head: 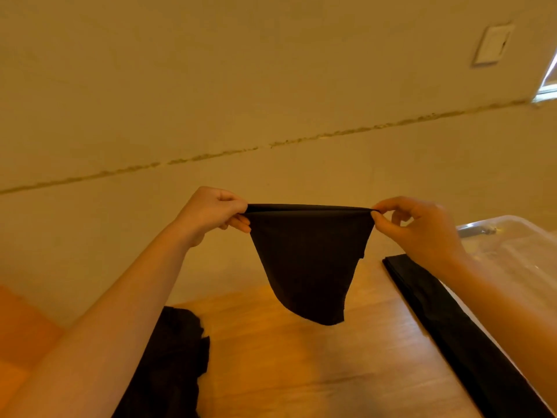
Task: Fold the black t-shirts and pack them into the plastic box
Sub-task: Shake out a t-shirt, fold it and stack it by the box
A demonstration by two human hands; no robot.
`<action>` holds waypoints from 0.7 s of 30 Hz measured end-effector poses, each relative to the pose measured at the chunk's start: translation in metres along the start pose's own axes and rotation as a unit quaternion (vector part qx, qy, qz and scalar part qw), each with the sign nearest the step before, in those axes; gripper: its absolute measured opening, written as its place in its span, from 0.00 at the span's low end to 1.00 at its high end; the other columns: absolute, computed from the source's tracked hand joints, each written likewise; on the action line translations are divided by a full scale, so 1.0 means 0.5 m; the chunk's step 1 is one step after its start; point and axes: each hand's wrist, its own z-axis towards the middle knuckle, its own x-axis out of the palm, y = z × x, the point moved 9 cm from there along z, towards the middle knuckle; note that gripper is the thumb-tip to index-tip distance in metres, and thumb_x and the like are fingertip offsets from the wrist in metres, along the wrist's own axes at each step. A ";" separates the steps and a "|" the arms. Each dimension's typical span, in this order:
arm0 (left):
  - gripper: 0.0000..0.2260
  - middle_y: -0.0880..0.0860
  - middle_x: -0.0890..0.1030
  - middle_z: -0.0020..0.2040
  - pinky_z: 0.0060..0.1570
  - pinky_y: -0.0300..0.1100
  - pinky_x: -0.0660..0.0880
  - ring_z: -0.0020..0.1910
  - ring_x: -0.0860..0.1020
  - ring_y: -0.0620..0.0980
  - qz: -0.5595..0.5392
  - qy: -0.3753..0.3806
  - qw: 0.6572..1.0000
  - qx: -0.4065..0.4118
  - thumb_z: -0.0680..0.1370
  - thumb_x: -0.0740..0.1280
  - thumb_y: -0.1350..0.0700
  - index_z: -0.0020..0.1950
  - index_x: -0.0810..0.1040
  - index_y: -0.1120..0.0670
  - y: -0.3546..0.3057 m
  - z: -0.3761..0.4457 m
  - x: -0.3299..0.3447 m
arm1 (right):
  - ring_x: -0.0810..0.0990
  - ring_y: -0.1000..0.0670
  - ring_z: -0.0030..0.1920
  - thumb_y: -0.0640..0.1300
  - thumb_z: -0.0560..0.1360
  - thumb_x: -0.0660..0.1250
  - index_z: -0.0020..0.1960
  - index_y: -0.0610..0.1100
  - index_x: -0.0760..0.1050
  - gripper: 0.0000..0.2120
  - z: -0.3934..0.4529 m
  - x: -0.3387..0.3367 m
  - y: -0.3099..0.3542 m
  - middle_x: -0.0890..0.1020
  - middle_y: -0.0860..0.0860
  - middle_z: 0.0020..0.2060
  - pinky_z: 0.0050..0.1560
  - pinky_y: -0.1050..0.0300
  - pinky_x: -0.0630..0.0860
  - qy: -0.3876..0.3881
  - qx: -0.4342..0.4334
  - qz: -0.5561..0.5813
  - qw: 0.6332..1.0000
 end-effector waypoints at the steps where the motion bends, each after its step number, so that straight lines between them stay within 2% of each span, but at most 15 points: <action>1: 0.05 0.56 0.85 0.39 0.35 0.40 0.71 0.38 0.85 0.50 -0.011 0.005 1.000 0.003 0.77 0.66 0.62 0.46 0.82 0.60 -0.004 -0.004 -0.007 | 0.76 0.64 0.38 0.41 0.73 0.72 0.45 0.52 0.79 0.06 0.013 -0.002 0.007 0.77 0.66 0.31 0.39 0.75 0.70 0.009 -0.012 -0.010 1.000; 3: 0.05 0.57 0.85 0.43 0.41 0.42 0.74 0.43 0.85 0.50 -0.025 0.031 0.999 0.013 0.76 0.70 0.60 0.49 0.82 0.60 -0.013 -0.015 -0.014 | 0.75 0.64 0.38 0.41 0.73 0.72 0.45 0.52 0.79 0.06 0.033 -0.005 0.011 0.76 0.66 0.32 0.38 0.74 0.70 0.023 -0.026 -0.021 0.999; 5: 0.10 0.55 0.86 0.44 0.45 0.43 0.75 0.45 0.84 0.49 -0.024 0.058 0.998 0.022 0.72 0.74 0.58 0.52 0.82 0.59 -0.018 -0.027 -0.018 | 0.76 0.63 0.38 0.41 0.73 0.72 0.45 0.52 0.79 0.06 0.048 -0.011 0.010 0.78 0.66 0.31 0.38 0.75 0.70 0.034 -0.036 -0.026 0.998; 7: 0.14 0.55 0.86 0.43 0.42 0.41 0.75 0.45 0.84 0.49 -0.014 0.060 0.998 0.023 0.70 0.76 0.58 0.53 0.80 0.59 -0.018 -0.036 -0.023 | 0.76 0.63 0.37 0.41 0.73 0.72 0.45 0.51 0.80 0.06 0.060 -0.015 0.009 0.78 0.63 0.30 0.38 0.75 0.70 0.046 -0.038 -0.020 0.998; 13: 0.06 0.56 0.85 0.37 0.33 0.38 0.71 0.38 0.85 0.51 0.010 0.005 1.000 0.028 0.73 0.74 0.58 0.46 0.81 0.59 -0.016 -0.027 -0.034 | 0.75 0.61 0.32 0.43 0.73 0.72 0.45 0.50 0.81 0.02 0.106 0.016 -0.001 0.78 0.56 0.33 0.32 0.74 0.69 0.118 -0.030 -0.043 0.992; 16: 0.05 0.56 0.85 0.38 0.34 0.37 0.72 0.38 0.85 0.50 0.015 0.023 1.000 0.006 0.74 0.73 0.58 0.46 0.81 0.60 0.000 0.000 -0.024 | 0.77 0.57 0.37 0.43 0.74 0.71 0.45 0.50 0.81 0.02 0.139 0.049 -0.026 0.80 0.57 0.37 0.36 0.68 0.70 0.162 -0.004 -0.054 0.985; 21: 0.06 0.55 0.85 0.40 0.35 0.35 0.74 0.38 0.85 0.47 0.020 0.024 0.999 -0.029 0.76 0.71 0.59 0.49 0.80 0.60 0.020 0.062 -0.011 | 0.75 0.59 0.39 0.43 0.75 0.70 0.46 0.46 0.81 0.02 0.198 0.107 -0.068 0.80 0.55 0.39 0.37 0.66 0.69 0.191 0.022 -0.081 0.978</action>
